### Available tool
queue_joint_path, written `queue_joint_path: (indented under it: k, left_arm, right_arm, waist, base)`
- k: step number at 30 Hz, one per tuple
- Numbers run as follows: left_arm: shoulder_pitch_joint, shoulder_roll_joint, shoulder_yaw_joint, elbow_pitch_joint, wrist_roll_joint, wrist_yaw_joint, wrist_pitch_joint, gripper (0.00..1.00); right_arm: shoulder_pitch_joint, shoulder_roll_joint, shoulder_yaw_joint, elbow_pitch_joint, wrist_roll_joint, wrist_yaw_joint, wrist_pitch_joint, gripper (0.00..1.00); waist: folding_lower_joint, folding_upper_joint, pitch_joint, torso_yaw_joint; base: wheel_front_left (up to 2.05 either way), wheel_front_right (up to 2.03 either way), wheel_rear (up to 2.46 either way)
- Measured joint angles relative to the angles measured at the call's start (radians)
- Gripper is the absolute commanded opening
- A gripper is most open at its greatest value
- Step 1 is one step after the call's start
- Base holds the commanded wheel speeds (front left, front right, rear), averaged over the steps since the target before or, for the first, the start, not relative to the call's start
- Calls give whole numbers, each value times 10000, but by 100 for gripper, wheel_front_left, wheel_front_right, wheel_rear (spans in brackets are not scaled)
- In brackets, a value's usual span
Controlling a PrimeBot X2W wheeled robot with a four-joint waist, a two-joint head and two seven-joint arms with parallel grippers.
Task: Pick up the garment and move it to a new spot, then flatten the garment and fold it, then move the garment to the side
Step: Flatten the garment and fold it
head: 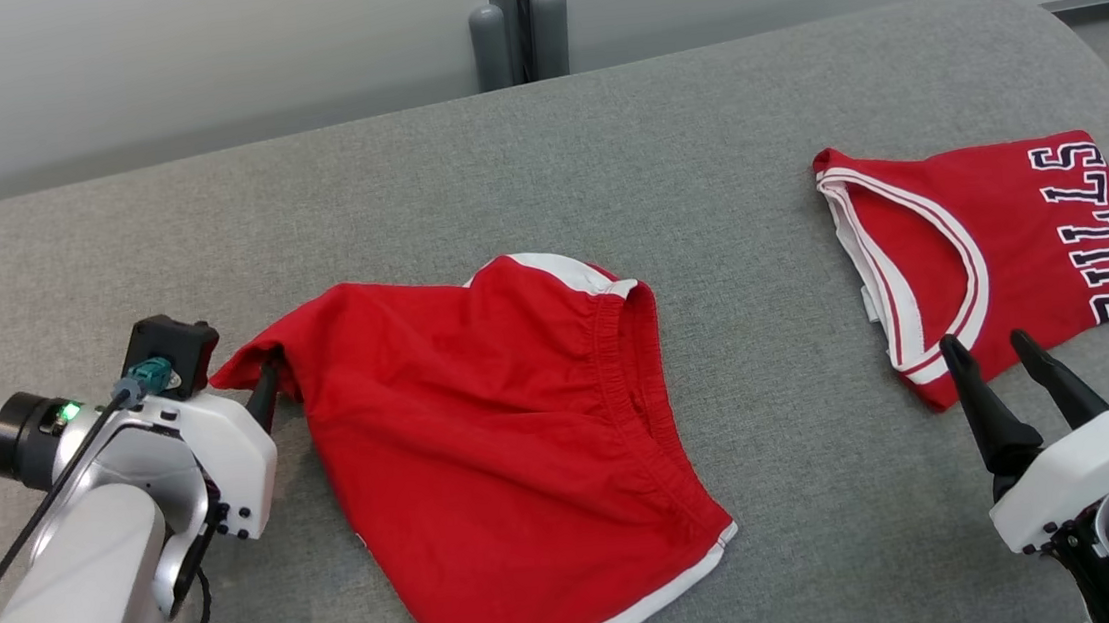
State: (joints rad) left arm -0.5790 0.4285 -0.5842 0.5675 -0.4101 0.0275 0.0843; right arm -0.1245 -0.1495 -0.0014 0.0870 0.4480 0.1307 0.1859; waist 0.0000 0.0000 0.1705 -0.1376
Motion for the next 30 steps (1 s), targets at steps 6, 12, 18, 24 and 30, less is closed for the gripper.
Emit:
queue_joint_path:
  k: [6, 12, 18, 24, 30]
  left_arm:
    - [755, -314, 71, 58, -376, 96, -495, 100]
    - [1732, -257, 548, -1499, -642, 853, -1304, 100]
    - [2997, -219, 1243, -3534, -913, 1962, -2123, 100]
    - [4334, -451, 1645, -4913, -995, 2807, -2951, 100]
    - [4969, -700, 1647, -5331, -1024, 3010, -3204, 100]
  right_arm:
    - [242, 12, -84, 58, -2, 0, -25, 100]
    - [543, 25, -98, -165, 10, 0, -261, 100]
    - [851, 163, -127, -483, -92, 0, -755, 100]
    - [1295, 270, -58, -502, -92, 0, -1022, 100]
    - [1394, 222, 12, -554, -136, 0, -920, 100]
  waist:
    - [0, 0, -361, 215]
    - [0, 0, -785, 518]
    - [0, 0, -1104, 831]
    - [0, 0, -1270, 1124]
    - [0, 0, -1387, 1482]
  base:
    - [0, 0, 0]
    - [0, 0, 0]
    - [0, 0, 0]
    - [0, 0, 0]
    - [0, 0, 0]
